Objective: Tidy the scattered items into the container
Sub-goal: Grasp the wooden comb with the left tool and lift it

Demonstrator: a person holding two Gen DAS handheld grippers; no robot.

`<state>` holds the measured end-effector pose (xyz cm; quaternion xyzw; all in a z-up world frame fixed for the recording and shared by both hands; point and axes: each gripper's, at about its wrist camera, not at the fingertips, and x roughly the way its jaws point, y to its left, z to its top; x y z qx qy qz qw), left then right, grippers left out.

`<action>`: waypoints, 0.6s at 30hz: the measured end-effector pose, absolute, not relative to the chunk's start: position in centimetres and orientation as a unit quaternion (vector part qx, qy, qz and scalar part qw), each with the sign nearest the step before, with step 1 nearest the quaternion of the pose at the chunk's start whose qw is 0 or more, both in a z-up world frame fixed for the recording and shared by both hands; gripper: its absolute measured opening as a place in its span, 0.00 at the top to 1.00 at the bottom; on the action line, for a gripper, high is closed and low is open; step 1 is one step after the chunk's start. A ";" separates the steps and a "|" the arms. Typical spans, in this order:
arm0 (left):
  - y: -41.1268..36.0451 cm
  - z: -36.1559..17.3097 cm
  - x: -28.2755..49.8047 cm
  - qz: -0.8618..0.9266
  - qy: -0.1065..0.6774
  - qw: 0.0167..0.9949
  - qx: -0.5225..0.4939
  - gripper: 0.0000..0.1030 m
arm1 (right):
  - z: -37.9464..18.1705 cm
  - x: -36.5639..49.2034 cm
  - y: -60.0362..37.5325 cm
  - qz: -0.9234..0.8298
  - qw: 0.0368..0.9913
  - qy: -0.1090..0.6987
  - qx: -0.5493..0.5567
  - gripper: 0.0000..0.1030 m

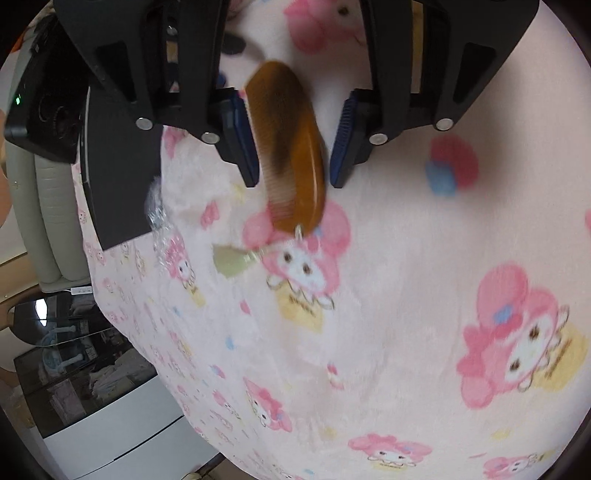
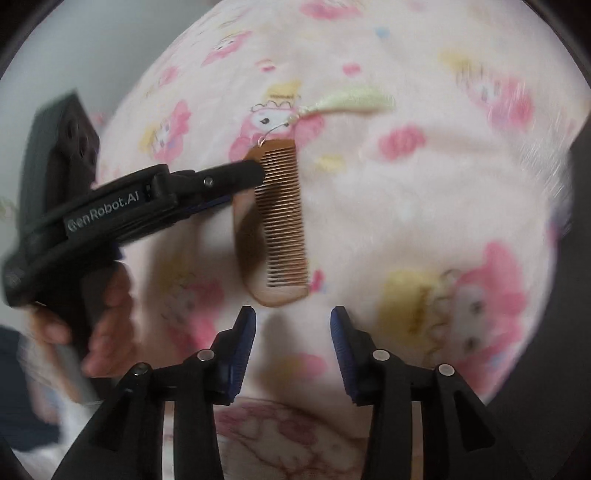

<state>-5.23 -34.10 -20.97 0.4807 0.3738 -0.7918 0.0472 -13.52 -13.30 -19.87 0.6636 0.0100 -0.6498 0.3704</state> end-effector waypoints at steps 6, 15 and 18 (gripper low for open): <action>-34.4 -22.7 -6.0 -0.778 0.399 0.039 0.483 0.81 | -23.1 -15.9 -14.7 -0.603 0.369 -0.047 0.706 0.63; -33.6 -21.3 0.6 -0.774 0.436 0.110 0.446 0.84 | -20.3 -17.1 -14.5 -0.672 0.351 -0.056 0.649 0.66; -33.4 -20.9 1.3 -0.779 0.418 0.109 0.455 0.75 | -19.3 -16.6 -14.5 -0.685 0.348 -0.039 0.639 0.66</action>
